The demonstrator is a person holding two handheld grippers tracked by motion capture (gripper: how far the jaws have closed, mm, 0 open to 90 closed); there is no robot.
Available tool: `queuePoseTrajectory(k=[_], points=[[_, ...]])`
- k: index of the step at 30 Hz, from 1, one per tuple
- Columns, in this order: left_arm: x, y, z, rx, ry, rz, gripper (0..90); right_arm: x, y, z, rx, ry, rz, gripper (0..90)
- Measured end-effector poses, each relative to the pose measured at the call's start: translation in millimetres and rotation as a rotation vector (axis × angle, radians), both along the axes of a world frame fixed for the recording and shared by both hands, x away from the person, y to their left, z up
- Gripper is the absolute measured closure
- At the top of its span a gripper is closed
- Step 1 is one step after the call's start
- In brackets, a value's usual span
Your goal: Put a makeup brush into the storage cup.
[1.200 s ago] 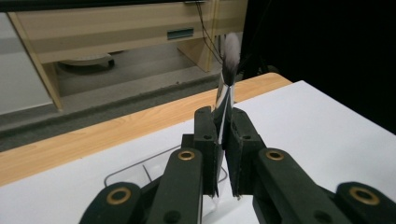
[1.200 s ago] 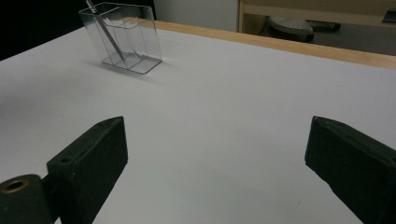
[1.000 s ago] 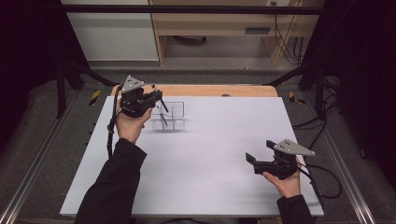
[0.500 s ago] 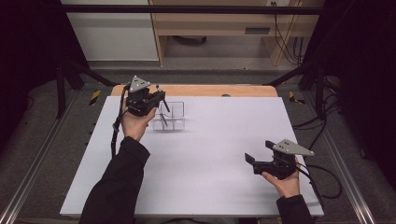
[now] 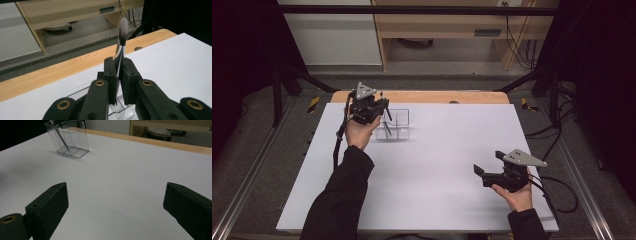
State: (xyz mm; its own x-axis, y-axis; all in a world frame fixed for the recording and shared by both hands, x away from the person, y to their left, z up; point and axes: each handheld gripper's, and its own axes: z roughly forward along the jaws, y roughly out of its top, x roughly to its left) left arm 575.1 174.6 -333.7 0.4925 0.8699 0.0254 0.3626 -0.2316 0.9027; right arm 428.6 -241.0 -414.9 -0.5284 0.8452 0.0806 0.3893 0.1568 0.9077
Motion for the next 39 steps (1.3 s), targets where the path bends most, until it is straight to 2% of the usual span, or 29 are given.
queuePoseTrajectory(k=[8, 20, 30, 39], points=[[2.3, -0.9, -9.8, 0.009, 0.012, -0.001, 83.9, -0.2, 0.9, -0.2, 0.0, 0.004, 0.002, 6.5], [2.5, -3.6, -22.0, 0.061, 0.012, 0.0, 83.9, 0.5, 2.3, -1.3, -0.005, 0.002, 0.006, 6.7], [2.5, -4.7, -30.5, 0.068, 0.029, -0.007, 83.9, 0.8, 4.2, -2.3, -0.012, 0.007, 0.013, 6.6], [4.1, -5.4, -37.5, 0.051, 0.042, -0.005, 83.8, 0.6, 5.3, -1.8, -0.016, 0.006, 0.014, 6.6]])
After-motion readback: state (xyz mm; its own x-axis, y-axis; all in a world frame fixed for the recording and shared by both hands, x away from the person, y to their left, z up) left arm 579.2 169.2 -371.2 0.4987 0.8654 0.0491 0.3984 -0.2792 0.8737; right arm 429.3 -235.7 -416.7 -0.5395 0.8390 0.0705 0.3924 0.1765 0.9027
